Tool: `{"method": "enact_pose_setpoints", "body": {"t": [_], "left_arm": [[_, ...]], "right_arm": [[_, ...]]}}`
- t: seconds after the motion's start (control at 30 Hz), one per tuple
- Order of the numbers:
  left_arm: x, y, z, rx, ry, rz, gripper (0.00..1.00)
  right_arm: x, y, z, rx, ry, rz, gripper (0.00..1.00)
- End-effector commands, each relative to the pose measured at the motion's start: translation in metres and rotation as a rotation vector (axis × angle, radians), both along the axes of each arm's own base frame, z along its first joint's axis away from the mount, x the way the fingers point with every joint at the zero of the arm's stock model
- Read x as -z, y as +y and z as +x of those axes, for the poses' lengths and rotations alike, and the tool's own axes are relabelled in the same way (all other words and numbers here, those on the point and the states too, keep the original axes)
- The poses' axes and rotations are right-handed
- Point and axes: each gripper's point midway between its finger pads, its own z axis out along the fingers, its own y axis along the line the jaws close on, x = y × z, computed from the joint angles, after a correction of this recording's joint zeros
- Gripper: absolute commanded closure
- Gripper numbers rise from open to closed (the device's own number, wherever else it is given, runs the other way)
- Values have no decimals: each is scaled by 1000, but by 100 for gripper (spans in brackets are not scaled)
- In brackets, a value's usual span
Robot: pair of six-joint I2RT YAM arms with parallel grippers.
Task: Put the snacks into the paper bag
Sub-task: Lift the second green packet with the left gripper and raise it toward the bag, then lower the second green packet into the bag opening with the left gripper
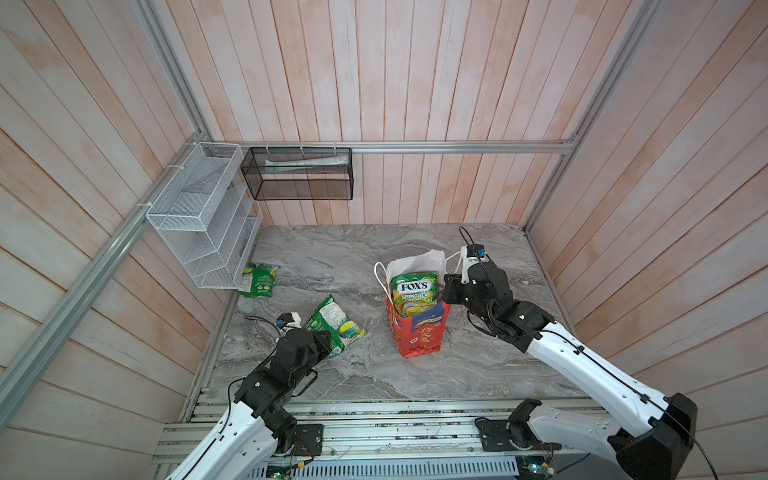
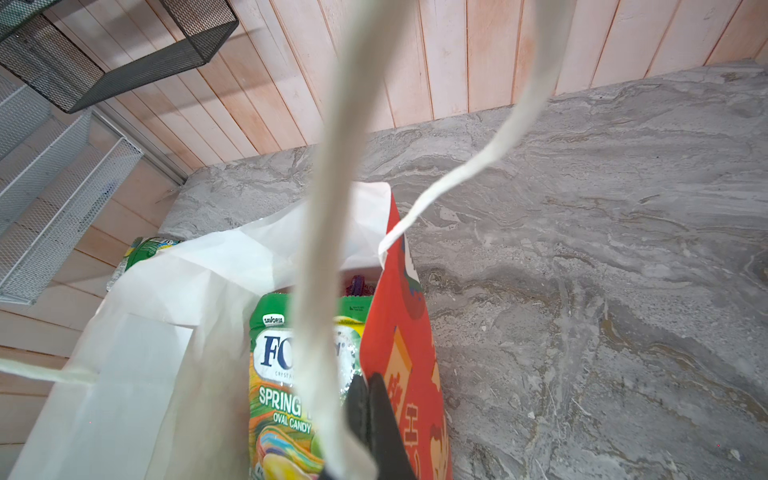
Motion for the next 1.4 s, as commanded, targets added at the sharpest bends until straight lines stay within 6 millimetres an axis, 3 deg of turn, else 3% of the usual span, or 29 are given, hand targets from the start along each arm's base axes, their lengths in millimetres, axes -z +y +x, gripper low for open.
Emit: {"method": "enact_pose_setpoints", "body": {"t": [0.0, 0.13, 0.43, 0.67, 0.8, 1.0, 1.37], "left_arm": [[-49, -8, 5, 64, -120, -6, 87], [-92, -24, 9, 133, -216, -75, 87], [-163, -47, 19, 224, -314, -110, 87], [-223, -43, 15, 226, -420, -121, 87], [-255, -52, 13, 272, -473, -154, 87], [-284, -60, 13, 317, -524, -176, 87], [-303, -87, 19, 411, -563, -195, 88]], "right_arm": [[-11, -4, -1, 10, -21, -5, 100], [-14, -5, -3, 9, -28, -1, 100], [-13, -8, -2, 23, -34, -8, 100], [-14, -7, -1, 22, -34, -13, 100], [-14, -8, -2, 22, -34, -13, 100], [-14, -7, -1, 22, -35, -12, 100], [-12, -6, -1, 18, -29, -15, 100]]}}
